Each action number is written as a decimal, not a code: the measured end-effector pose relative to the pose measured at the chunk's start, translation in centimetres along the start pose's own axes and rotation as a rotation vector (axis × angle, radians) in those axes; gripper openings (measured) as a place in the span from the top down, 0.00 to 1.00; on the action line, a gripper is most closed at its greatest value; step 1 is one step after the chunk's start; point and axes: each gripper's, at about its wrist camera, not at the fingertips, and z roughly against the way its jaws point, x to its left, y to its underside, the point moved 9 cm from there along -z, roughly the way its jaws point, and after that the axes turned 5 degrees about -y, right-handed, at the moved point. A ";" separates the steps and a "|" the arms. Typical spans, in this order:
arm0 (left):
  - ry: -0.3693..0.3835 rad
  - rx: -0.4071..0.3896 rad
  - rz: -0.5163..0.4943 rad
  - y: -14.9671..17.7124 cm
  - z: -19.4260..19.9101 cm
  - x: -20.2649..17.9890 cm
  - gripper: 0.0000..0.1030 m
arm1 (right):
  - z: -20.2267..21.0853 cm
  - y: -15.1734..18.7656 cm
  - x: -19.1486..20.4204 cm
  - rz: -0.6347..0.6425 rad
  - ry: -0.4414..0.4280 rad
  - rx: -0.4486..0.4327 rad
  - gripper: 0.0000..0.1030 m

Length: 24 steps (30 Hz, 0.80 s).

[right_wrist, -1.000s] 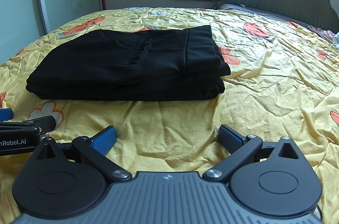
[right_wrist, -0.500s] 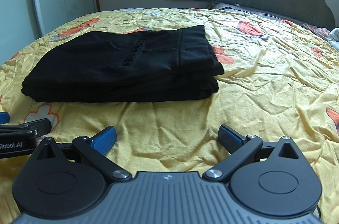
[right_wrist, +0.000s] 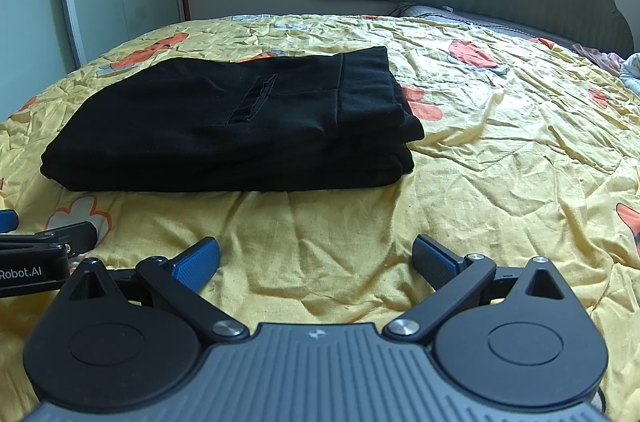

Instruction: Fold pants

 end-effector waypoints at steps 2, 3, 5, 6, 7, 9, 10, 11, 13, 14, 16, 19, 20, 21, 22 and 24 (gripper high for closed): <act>0.000 0.000 0.000 0.0 0.0 0.0 0.00 | 0.0 0.0 0.0 0.000 0.000 0.000 0.00; 0.000 0.000 0.000 0.0 0.0 0.0 0.00 | 0.0 0.0 0.0 0.000 0.000 0.000 0.00; 0.000 0.000 0.000 0.0 0.0 0.0 0.00 | 0.0 0.0 0.0 0.000 0.000 0.000 0.00; 0.000 0.000 0.000 0.0 0.0 0.0 0.00 | 0.0 0.0 0.0 0.000 0.000 0.000 0.00; 0.000 0.000 0.000 0.0 0.0 0.0 0.00 | 0.0 0.0 0.0 0.000 0.000 0.000 0.00; 0.000 0.000 0.000 0.0 0.0 0.0 0.00 | 0.0 0.0 0.0 0.000 0.000 0.000 0.00; 0.000 0.000 0.000 0.0 0.0 0.0 0.00 | 0.0 0.0 0.0 0.000 0.000 0.000 0.00; 0.000 0.000 0.000 0.0 0.0 0.0 0.00 | 0.0 0.0 0.0 0.000 0.000 0.000 0.00; 0.000 0.000 0.000 0.0 0.0 0.0 0.00 | 0.0 0.0 0.1 0.000 0.000 0.000 0.00; 0.000 0.000 0.000 0.0 0.0 0.0 0.00 | 0.0 0.0 0.1 0.000 -0.001 0.000 0.00; 0.001 -0.001 0.002 0.0 0.1 0.1 0.00 | 0.0 0.1 0.3 0.006 -0.006 0.000 0.00; -0.010 -0.004 0.009 0.1 0.1 0.2 0.00 | 0.0 0.2 0.8 0.030 -0.030 0.003 0.00; -0.023 -0.007 0.018 0.1 0.2 0.4 0.00 | 0.0 0.2 0.9 0.036 -0.035 0.003 0.00; -0.038 -0.010 0.028 0.2 0.2 0.6 0.00 | 0.0 0.2 1.0 0.040 -0.040 0.004 0.00; -0.042 -0.009 0.035 0.2 0.3 0.8 0.00 | 0.0 0.2 1.1 0.041 -0.041 0.004 0.00; -0.035 -0.005 0.041 0.2 0.3 0.9 0.00 | 0.0 0.2 1.1 0.043 -0.043 0.004 0.00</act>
